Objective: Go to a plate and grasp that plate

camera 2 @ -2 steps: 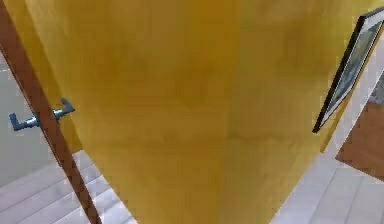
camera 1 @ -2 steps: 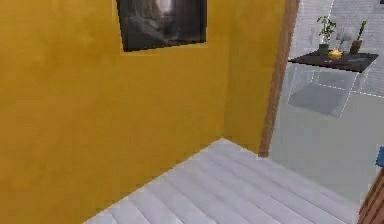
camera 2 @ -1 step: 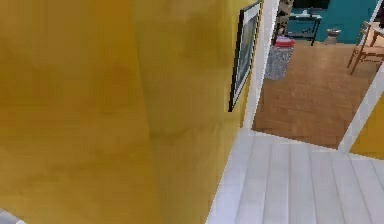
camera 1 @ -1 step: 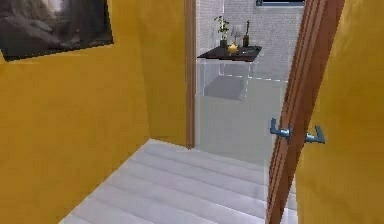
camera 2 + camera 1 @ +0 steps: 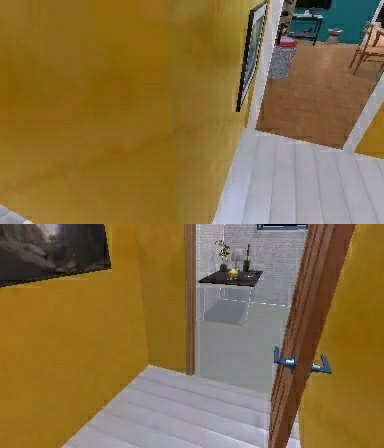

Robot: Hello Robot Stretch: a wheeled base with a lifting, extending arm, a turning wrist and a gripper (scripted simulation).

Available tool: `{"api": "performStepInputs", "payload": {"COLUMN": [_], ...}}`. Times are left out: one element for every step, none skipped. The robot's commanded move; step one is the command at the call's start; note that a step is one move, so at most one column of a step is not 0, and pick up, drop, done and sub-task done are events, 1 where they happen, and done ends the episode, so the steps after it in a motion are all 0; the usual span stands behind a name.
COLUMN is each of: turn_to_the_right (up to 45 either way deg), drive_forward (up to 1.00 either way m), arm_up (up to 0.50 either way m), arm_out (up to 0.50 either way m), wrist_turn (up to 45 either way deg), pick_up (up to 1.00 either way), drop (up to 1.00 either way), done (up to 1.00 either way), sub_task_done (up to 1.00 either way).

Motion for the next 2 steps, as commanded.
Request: {"api": "performStepInputs", "payload": {"turn_to_the_right": [0.0, 24.0], "drive_forward": [0.85, 0.00], "arm_up": [0.00, 0.00], "arm_out": [0.00, 0.00], "wrist_turn": [0.0, 0.0], "pick_up": [0.00, 0.00], "drop": [0.00, 0.00], "done": [0.00, 0.00], "sub_task_done": [0.00, 0.00]}}
